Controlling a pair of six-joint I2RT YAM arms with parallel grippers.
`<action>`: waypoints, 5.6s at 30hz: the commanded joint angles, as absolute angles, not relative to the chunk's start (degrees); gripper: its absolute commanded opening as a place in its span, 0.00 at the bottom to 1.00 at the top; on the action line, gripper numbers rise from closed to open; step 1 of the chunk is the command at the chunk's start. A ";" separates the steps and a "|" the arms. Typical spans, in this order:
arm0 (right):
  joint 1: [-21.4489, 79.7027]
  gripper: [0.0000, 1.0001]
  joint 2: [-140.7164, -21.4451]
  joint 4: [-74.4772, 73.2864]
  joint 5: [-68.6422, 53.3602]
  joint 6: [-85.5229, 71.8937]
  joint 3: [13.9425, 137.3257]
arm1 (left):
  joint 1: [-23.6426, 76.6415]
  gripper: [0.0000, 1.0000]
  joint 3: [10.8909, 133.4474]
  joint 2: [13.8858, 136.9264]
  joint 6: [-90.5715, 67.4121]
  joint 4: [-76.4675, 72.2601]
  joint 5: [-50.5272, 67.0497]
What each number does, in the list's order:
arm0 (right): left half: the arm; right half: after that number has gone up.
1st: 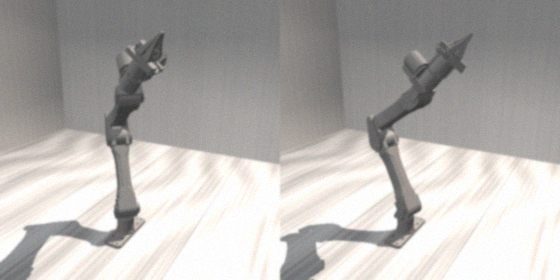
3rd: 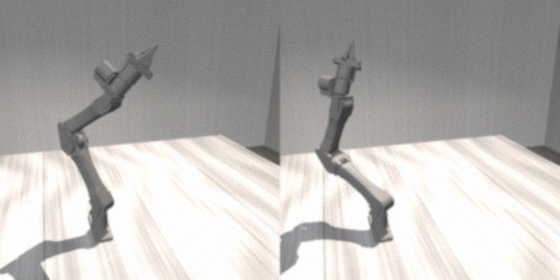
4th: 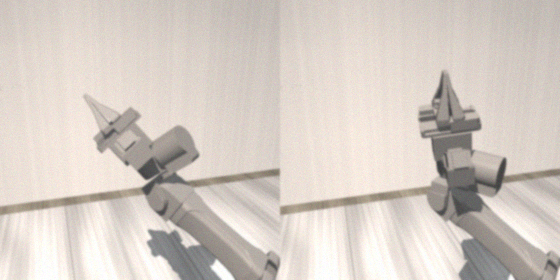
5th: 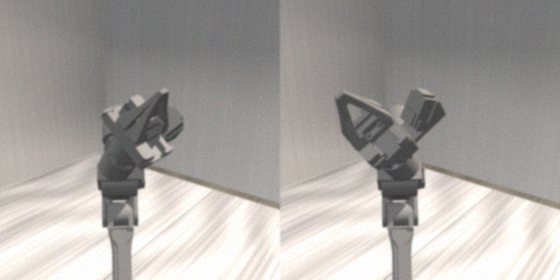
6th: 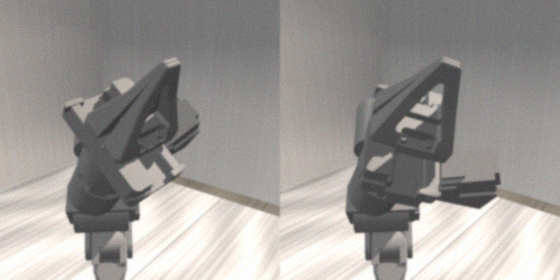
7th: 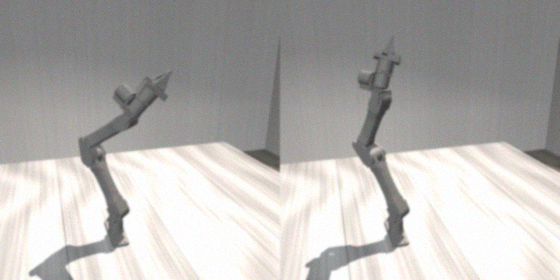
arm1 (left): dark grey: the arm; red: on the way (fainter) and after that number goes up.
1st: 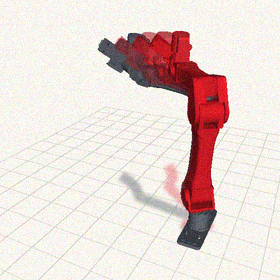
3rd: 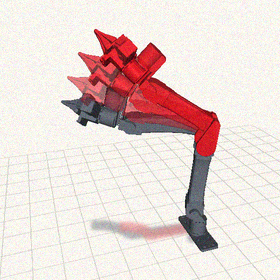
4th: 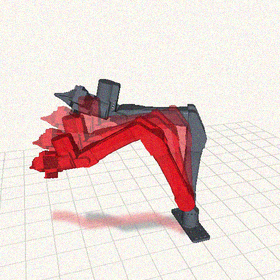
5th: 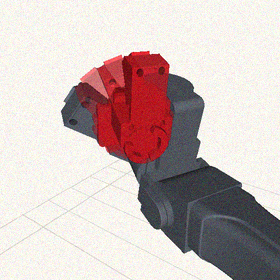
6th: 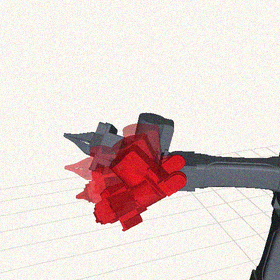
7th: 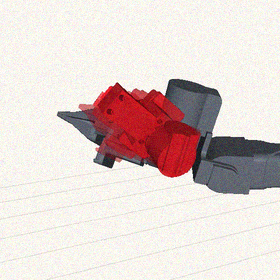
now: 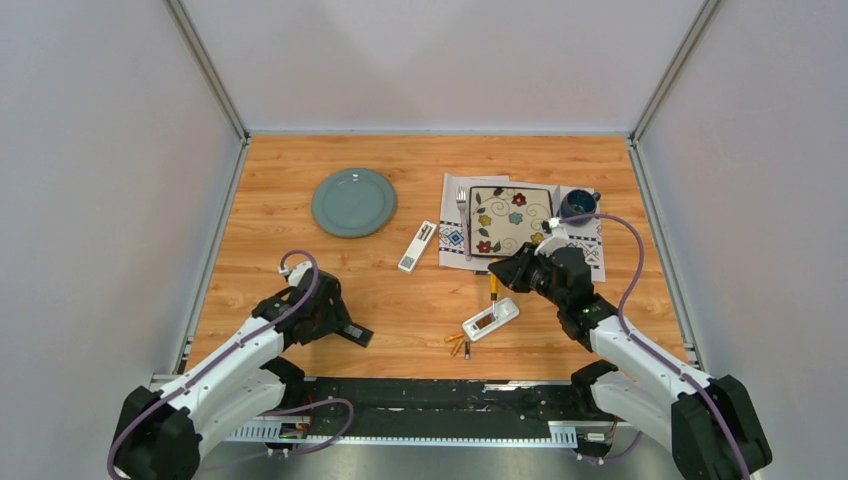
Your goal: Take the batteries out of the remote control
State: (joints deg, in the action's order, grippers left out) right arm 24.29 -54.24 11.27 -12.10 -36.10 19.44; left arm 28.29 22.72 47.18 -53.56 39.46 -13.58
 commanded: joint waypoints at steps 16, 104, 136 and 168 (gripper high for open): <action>23.91 0.00 -52.03 11.51 -11.25 -34.45 19.51 | 28.56 0.69 34.98 70.39 -42.38 29.26 -7.03; 21.97 0.00 -44.21 0.18 -9.05 -31.38 22.94 | 61.44 0.45 63.37 95.10 -21.88 39.20 -21.71; 21.97 0.00 -45.88 1.50 -9.93 -32.26 22.06 | 40.44 0.77 49.40 88.33 -21.27 33.67 -14.07; 21.97 0.00 -44.74 0.26 -8.79 -31.55 22.50 | 31.03 0.25 47.29 87.19 -24.70 32.17 -5.89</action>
